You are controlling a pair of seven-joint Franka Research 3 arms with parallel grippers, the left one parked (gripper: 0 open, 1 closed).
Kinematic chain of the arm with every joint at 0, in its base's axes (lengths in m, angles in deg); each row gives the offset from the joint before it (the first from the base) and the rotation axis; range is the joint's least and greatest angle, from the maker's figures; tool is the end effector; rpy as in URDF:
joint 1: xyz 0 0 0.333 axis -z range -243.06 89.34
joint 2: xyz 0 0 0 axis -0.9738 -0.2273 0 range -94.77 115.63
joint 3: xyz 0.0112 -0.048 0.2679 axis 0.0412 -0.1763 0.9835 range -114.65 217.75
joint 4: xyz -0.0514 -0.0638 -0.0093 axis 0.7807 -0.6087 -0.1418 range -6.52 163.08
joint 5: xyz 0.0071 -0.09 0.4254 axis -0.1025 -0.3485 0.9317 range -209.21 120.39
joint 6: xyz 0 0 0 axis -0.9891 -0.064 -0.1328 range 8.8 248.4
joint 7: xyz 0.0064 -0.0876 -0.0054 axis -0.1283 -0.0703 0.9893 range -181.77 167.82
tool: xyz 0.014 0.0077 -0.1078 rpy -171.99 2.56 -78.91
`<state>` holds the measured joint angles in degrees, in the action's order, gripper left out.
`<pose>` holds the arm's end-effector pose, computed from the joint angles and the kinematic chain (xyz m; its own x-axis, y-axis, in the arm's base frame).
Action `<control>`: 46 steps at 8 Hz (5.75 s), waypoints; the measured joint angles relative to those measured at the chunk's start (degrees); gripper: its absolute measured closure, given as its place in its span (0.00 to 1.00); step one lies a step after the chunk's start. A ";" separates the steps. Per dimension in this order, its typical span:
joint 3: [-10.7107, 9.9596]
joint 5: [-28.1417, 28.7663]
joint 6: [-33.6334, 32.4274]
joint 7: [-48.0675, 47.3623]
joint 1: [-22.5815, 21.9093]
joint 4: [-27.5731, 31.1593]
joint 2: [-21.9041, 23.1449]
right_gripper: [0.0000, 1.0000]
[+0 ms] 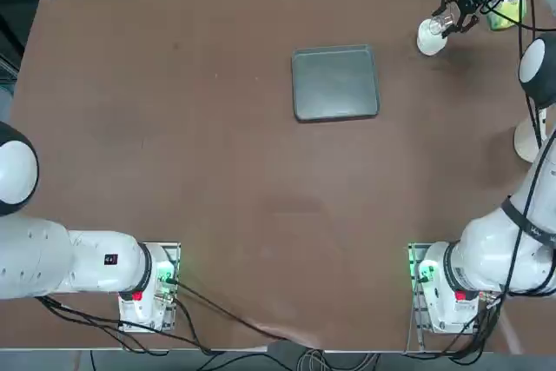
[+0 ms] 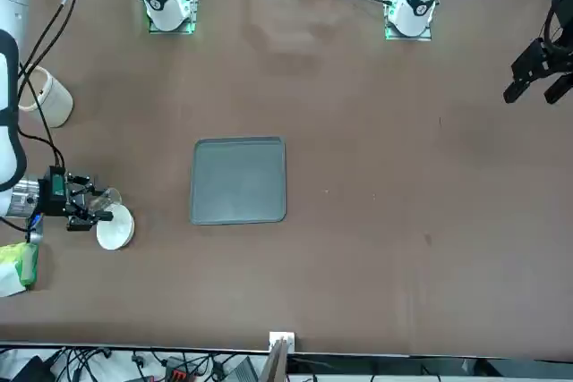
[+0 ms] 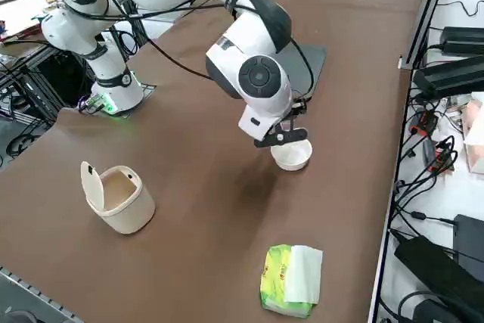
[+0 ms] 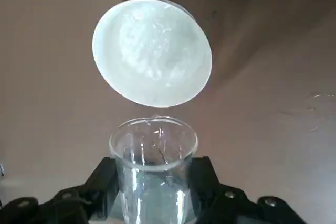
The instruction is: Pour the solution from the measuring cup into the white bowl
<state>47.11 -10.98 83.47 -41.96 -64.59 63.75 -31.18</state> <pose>0.6988 -0.1476 0.2307 0.4350 -0.7277 -0.5303 -0.8951 -0.4136 -0.1666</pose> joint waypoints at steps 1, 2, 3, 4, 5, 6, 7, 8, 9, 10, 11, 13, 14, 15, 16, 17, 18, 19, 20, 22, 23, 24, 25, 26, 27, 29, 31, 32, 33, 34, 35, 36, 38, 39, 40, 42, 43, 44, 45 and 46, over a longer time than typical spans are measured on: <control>0.06 -1.86 0.01 -0.94 -0.46 -0.15 0.11 0.27; 0.28 -7.01 0.11 -3.86 -1.56 -0.45 0.35 0.27; 0.57 -15.15 0.79 -9.43 -3.71 -0.61 0.65 0.27; 0.76 -23.94 1.65 -16.50 -6.83 -0.69 0.78 0.27; 0.85 -31.67 2.03 -24.83 -10.34 -0.70 0.91 0.27; 0.90 -38.17 1.54 -33.69 -13.61 -0.44 1.47 0.27; 0.91 -44.09 0.19 -41.16 -16.56 1.30 3.17 0.27; 0.92 -49.29 -0.63 -47.12 -19.03 5.35 6.03 0.27; 0.91 -54.02 -0.85 -53.55 -21.20 10.81 9.50 0.27; 0.91 -58.30 -0.92 -60.89 -23.04 16.06 12.28 0.27; 0.92 -63.09 -0.92 -69.38 -24.82 20.84 13.76 0.27; 0.96 -74.05 -0.74 -88.26 -28.53 30.40 13.50 0.27; 0.97 -78.10 -0.83 -97.08 -30.29 34.17 11.98 0.27; 0.97 -80.67 -1.28 -103.95 -31.78 36.05 9.67 0.27; 0.96 -82.64 -2.24 -108.66 -32.75 36.34 7.26 0.27; 0.92 -83.98 -3.03 -111.97 -33.12 36.26 5.52 0.27; 0.84 -84.77 -3.54 -114.30 -33.14 36.20 4.43 0.27; 0.76 -85.38 -3.79 -116.10 -33.14 36.13 3.77 0.27; 0.68 -85.67 -3.84 -117.48 -33.14 36.00 3.10 0.27; 0.67 -86.04 -3.97 -118.71 -33.15 35.60 1.21 0.27; 0.65 -86.54 -4.00 -118.97 -33.14 35.28 0.26 0.27; 0.63 -86.84 -4.01 -119.18 -33.14 35.00 -0.40 0.27; 0.63 -86.89 -4.04 -119.21 -33.14 34.68 -0.92 0.27; 0.63 -86.93 -4.20 -119.27 -33.16 34.45 -1.26 0.27; 0.63 -86.93 -4.34 -119.30 -33.18 34.14 -1.47 0.25; 0.63 -87.13 -4.34 -119.31 -33.18 33.51 -1.71 0.00; 0.74 -87.12 -4.34 -118.51 -33.27 33.07 -1.72 0.00; 1.21 -86.25 -4.31 -117.24 -33.41 32.55 -1.70 0.00; 2.20 -83.84 -4.35 -115.66 -33.54 31.53 -1.63 0.00; 3.35 -80.48 -5.04 -113.64 -33.80 29.93 -1.48 0.00; 4.69 -77.67 -6.40 -111.53 -34.03 28.31 -1.21 0.00; 6.04 -75.48 -7.67 -109.18 -34.19 27.37 -0.65 0.00; 7.85 -70.01 -9.30 -100.20 -34.30 25.67 2.68 0.00; 8.03 -67.13 -10.48 -93.20 -34.29 24.13 5.85 0.00; 8.03 -64.40 -12.63 -84.29 -34.16 22.27 9.63 0.00; 7.75 -59.69 -15.54 -64.19 -33.61 19.41 17.93 0.00; 7.57 -58.03 -15.82 -54.62 -32.75 18.89 21.57 0.00; 7.42 -56.51 -15.91 -44.72 -31.31 18.57 24.88 0.00; 7.27 -54.60 -15.99 -34.27 -29.34 18.00 27.75 0.00; 7.15 -51.90 -16.07 -23.18 -26.51 17.09 30.38 0.00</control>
<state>54.26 -62.88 67.40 -65.14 -91.10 80.84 -0.80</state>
